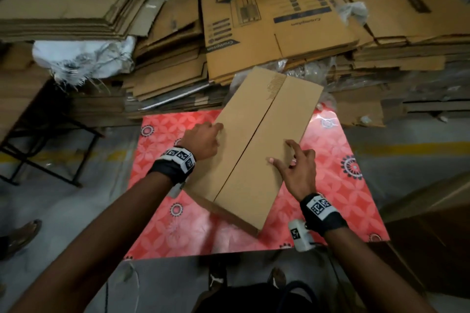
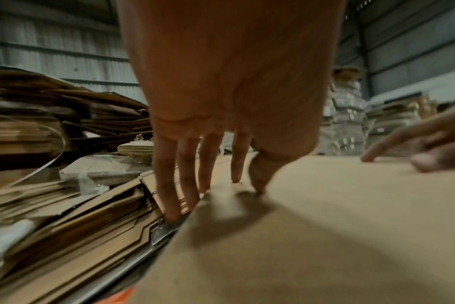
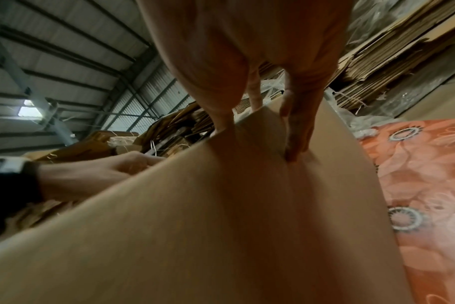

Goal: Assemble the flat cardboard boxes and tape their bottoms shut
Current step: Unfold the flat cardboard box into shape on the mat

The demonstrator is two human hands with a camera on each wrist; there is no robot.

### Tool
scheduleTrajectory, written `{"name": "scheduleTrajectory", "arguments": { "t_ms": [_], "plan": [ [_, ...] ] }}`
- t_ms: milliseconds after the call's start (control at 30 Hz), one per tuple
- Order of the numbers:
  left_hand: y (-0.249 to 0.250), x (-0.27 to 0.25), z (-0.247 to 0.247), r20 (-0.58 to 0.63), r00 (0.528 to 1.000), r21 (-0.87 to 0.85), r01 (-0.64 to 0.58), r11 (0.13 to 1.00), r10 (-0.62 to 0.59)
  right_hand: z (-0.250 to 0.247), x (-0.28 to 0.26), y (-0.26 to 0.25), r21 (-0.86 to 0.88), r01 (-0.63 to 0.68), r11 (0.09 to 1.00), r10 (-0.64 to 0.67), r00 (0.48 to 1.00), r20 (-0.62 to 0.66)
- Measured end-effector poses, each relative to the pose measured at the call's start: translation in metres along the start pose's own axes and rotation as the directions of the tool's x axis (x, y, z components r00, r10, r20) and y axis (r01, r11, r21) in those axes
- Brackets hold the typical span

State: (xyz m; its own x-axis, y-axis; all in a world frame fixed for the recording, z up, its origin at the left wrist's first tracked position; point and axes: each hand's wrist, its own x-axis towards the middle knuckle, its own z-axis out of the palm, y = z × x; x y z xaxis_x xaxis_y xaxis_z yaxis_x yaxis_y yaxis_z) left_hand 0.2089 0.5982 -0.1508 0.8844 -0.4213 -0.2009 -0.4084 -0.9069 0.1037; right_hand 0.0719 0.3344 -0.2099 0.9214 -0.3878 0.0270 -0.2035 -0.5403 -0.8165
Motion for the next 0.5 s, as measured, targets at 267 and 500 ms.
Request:
{"name": "scheduleTrajectory", "arguments": {
  "t_ms": [267, 500],
  "plan": [
    [-0.016, -0.072, 0.024, 0.308, 0.949, -0.255, 0.009, 0.967, 0.072, 0.042, -0.041, -0.036, -0.138, 0.002, 0.99, -0.001, 1.0, 0.008],
    [-0.034, -0.096, 0.063, 0.09, 0.983, -0.127, -0.145, 0.981, 0.157, 0.081, -0.06, -0.047, -0.493, 0.042, 0.869, -0.055, 0.998, -0.012]
  ]
}}
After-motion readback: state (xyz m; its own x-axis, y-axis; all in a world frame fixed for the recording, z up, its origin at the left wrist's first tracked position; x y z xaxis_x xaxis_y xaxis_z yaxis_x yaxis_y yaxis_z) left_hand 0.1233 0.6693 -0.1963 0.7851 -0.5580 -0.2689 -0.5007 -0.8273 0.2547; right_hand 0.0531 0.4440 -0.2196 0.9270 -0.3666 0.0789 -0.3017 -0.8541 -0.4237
